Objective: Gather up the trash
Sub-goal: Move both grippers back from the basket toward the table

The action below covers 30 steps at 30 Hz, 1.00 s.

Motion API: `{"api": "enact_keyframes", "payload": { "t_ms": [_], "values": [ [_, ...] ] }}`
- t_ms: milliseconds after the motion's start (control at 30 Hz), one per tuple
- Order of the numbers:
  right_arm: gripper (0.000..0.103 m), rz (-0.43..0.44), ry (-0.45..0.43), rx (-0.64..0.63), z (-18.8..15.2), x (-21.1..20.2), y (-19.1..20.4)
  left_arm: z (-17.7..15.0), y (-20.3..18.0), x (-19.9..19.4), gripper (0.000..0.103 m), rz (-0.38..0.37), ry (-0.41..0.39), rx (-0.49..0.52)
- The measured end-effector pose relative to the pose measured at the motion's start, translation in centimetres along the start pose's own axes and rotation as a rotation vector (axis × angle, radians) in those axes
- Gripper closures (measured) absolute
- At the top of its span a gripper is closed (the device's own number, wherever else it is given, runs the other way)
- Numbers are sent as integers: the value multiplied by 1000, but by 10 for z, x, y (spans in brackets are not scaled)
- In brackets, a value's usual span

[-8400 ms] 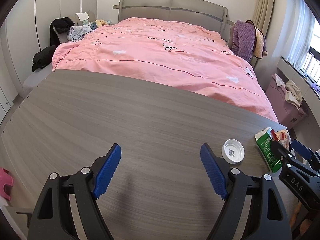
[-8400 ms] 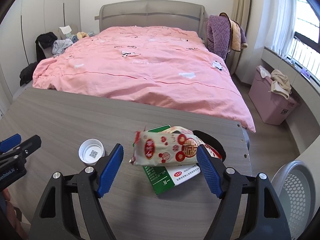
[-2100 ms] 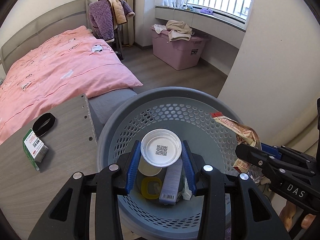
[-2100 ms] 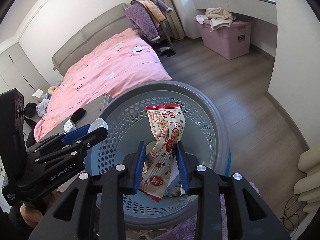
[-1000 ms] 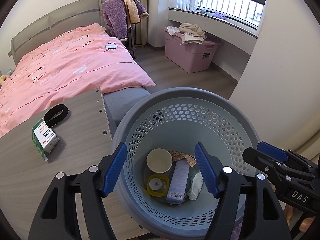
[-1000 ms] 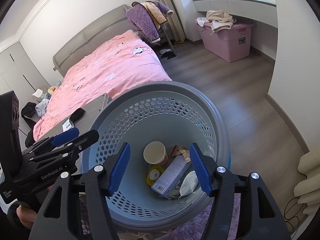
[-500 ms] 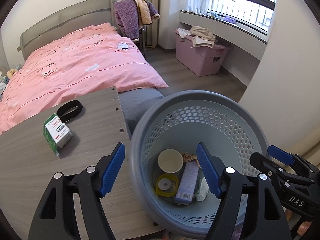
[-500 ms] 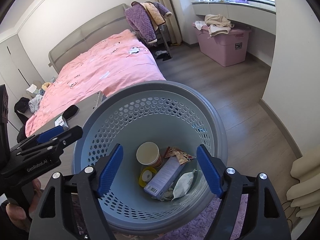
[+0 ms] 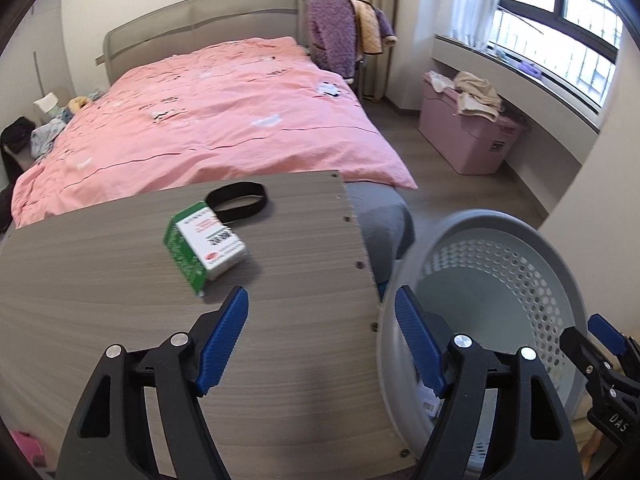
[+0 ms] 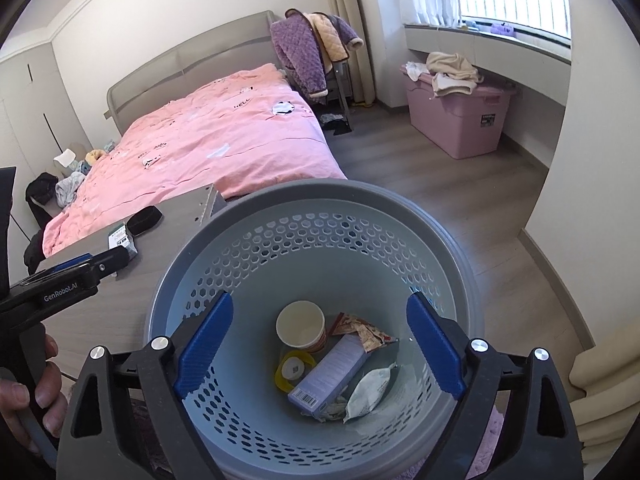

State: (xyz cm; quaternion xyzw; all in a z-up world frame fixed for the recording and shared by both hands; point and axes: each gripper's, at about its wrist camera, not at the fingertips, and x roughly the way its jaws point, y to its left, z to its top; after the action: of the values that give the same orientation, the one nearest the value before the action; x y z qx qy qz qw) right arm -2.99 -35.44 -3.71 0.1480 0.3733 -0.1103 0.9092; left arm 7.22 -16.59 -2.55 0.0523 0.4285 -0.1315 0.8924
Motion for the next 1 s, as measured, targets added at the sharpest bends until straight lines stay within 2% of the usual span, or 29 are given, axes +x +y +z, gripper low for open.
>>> {"api": "enact_keyframes", "payload": {
  "t_ms": [333, 1000],
  "values": [
    [11, 22, 2, -41, 14, 13, 18, 9, 38, 13, 30, 64, 17, -95],
    [11, 44, 14, -77, 54, 33, 42, 37, 86, 55, 30, 46, 98, -252]
  ]
}}
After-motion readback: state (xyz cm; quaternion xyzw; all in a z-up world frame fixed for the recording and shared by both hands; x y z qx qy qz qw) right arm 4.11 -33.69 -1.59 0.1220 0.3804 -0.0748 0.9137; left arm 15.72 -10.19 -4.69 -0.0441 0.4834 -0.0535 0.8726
